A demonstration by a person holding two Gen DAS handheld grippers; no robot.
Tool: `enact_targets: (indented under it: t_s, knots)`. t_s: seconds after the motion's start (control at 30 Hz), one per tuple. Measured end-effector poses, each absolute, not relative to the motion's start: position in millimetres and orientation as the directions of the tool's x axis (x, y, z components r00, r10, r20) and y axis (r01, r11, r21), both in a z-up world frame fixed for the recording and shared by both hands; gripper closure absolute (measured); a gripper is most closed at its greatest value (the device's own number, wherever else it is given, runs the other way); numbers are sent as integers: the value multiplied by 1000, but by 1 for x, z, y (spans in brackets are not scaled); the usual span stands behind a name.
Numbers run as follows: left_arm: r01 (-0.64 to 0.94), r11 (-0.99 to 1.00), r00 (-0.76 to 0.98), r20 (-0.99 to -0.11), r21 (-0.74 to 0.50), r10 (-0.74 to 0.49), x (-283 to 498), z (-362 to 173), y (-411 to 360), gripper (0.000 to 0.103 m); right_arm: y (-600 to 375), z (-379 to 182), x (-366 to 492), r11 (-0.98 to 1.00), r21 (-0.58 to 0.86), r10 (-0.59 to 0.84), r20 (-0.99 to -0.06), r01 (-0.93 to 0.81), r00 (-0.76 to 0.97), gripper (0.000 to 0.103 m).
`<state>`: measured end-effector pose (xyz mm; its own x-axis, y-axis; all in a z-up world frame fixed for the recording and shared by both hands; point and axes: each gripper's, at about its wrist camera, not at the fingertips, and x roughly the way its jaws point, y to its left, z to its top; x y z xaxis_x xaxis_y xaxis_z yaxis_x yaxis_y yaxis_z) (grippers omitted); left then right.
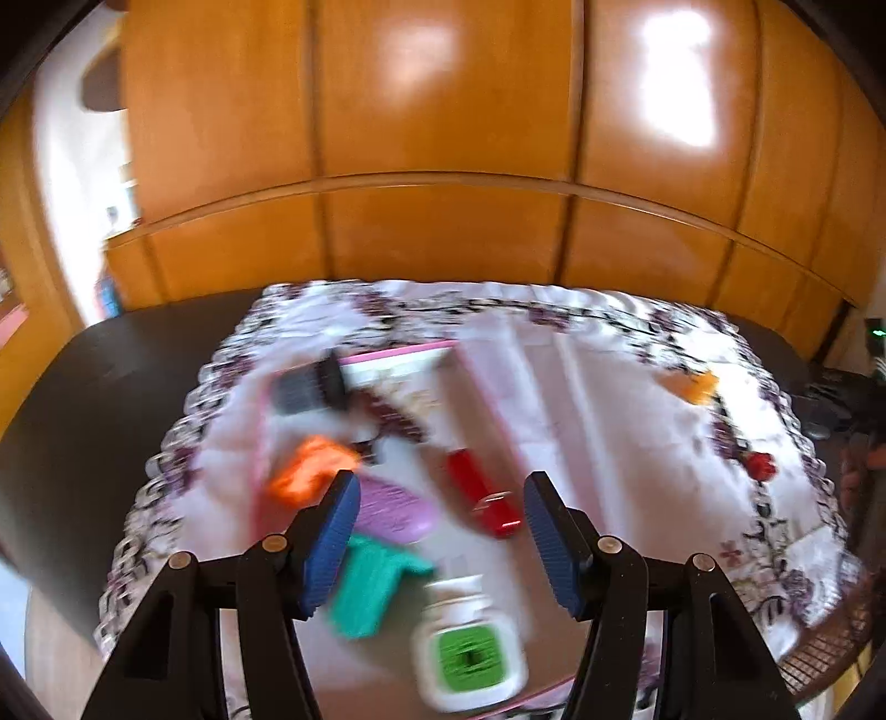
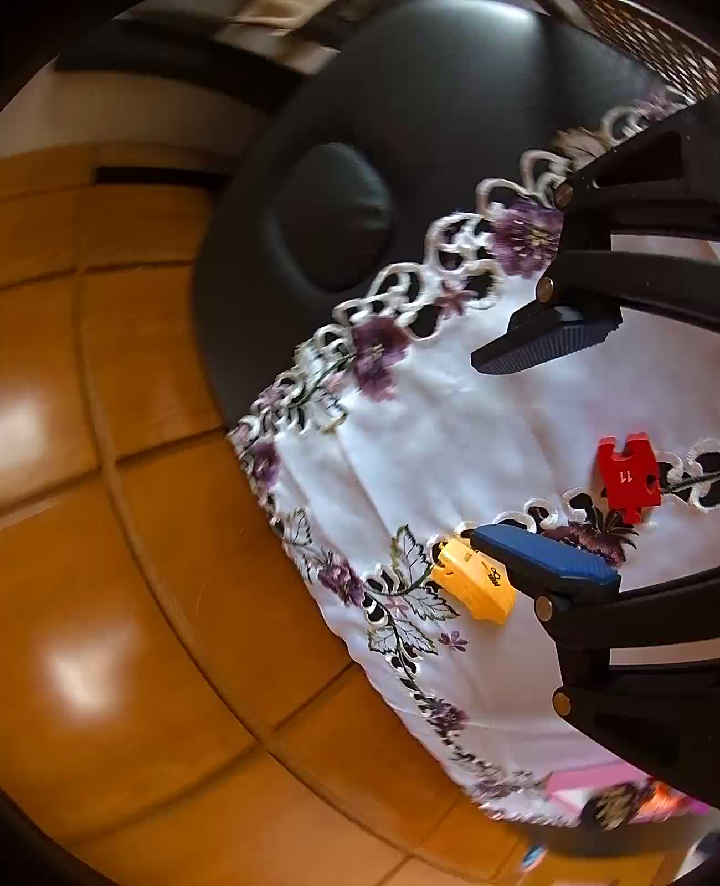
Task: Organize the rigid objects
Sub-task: 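Move the left gripper to the yellow clip on the cloth and grasp it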
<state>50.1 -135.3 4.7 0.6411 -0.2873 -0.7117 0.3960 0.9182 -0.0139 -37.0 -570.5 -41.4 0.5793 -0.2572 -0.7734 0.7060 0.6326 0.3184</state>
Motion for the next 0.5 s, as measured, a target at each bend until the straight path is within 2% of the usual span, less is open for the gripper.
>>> enact_targets:
  t_s: [0.23,0.5]
  knots:
    - [563,826,552,-737,-15,-390,53,1,-221,39,-571,-44,-39,626,350,-220,-778,697,589,46]
    - [693,721,464,-778,20,-425,72,-21,-322,38,-576,-48,-42,596,414,-170,-773,688,612,46]
